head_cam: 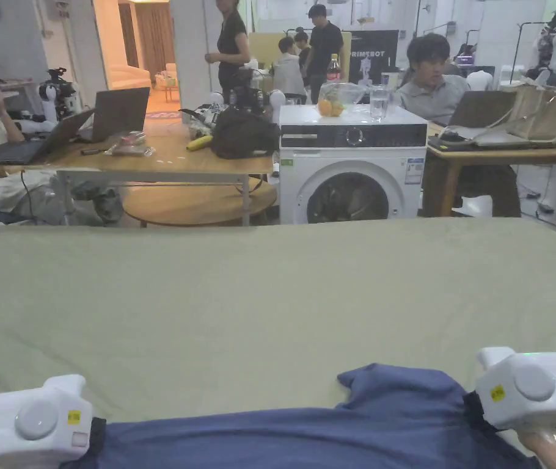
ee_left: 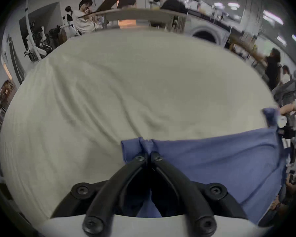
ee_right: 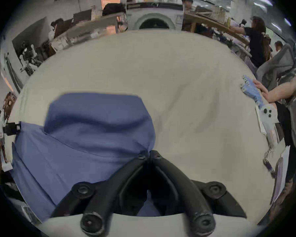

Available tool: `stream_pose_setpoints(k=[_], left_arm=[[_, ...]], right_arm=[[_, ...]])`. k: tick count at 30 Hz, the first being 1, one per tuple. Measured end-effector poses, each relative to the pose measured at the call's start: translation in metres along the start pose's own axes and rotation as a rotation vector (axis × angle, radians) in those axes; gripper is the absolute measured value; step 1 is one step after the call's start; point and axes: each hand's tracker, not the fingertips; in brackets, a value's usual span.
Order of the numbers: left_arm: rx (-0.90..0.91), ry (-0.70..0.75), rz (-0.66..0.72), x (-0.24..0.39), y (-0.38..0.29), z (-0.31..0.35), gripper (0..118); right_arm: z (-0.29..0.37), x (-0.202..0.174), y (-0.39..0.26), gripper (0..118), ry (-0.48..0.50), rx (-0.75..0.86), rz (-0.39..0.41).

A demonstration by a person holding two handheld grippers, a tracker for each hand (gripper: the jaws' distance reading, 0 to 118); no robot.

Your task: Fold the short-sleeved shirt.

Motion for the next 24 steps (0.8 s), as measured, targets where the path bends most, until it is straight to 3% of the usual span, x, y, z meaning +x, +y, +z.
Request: stream_pose_setpoints(k=[1,3,5,9,13,17,18,19,20,21,24], left_arm=[[0.093,-0.076,-0.024,-0.005,-0.008,0.024,0],[0.194,-0.08,-0.06,-0.009,-0.017,0.063,0],[0.216,-0.171,-0.043,-0.02,-0.03,0.103,0],[0.26,-0.176,-0.053,-0.023,-0.084,0.175,0],[0.237,-0.219,-0.015,-0.036,-0.14,0.202,0],[0.192,-0.205,-0.04,-0.034,-0.194,0.187,0],[0.179,-0.195,-0.043,-0.033,-0.204,0.178,7],[0.18,-0.185,-0.033,-0.033,-0.211,0.171,23],[0.168,-0.171,-0.022,-0.033,-0.214,0.162,38],[0.147,-0.151,-0.014,-0.033,-0.216,0.156,48],[0.138,-0.174,0.016,-0.045,-0.218,0.149,51]], right_arm=[[0.015,0.002,-0.003,0,0.014,0.042,-0.013],[0.051,0.008,-0.01,0,0.059,0.106,0.006],[0.09,0.01,-0.022,0,0.079,0.172,0.016],[0.161,0.013,-0.073,0,0.099,0.243,0.043],[0.198,0.019,-0.138,0,0.106,0.253,0.035],[0.189,0.019,-0.199,0,0.106,0.216,0.017],[0.181,0.018,-0.211,0,0.089,0.2,0.02],[0.173,0.018,-0.22,9,0.082,0.186,0.017],[0.164,0.019,-0.228,28,0.091,0.184,0.017],[0.158,0.02,-0.233,54,0.093,0.188,0.011],[0.155,0.026,-0.239,58,0.07,0.219,-0.042]])
